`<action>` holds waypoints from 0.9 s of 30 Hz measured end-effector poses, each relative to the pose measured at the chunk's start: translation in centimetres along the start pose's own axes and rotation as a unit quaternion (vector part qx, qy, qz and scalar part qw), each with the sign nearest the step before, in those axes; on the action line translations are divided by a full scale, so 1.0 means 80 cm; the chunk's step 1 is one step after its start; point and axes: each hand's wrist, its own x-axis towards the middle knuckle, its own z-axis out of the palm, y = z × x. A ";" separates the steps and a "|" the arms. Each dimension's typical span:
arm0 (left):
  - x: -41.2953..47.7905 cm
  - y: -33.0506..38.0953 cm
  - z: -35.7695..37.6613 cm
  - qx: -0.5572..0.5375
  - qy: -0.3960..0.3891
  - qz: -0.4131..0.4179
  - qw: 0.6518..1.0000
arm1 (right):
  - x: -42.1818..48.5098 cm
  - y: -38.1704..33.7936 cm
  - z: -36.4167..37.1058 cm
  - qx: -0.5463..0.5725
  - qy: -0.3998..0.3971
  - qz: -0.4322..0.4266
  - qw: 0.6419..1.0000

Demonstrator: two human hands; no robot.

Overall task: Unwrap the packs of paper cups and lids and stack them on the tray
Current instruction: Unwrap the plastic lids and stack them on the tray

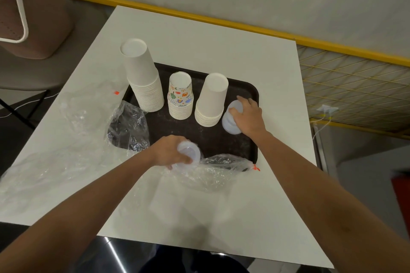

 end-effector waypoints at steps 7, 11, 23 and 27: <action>0.003 -0.005 0.000 -0.009 -0.001 0.004 1.000 | 0.001 0.002 0.000 -0.107 -0.056 -0.034 0.992; 0.005 -0.006 -0.001 -0.011 -0.004 0.002 1.000 | 0.000 0.001 0.003 -0.122 -0.044 -0.042 0.991; 0.008 -0.006 -0.003 -0.004 -0.010 0.006 1.000 | 0.004 0.001 0.003 -0.109 -0.038 -0.041 0.992; 0.008 -0.004 -0.003 0.003 -0.009 0.008 1.000 | 0.004 0.003 0.004 -0.100 -0.035 -0.046 0.993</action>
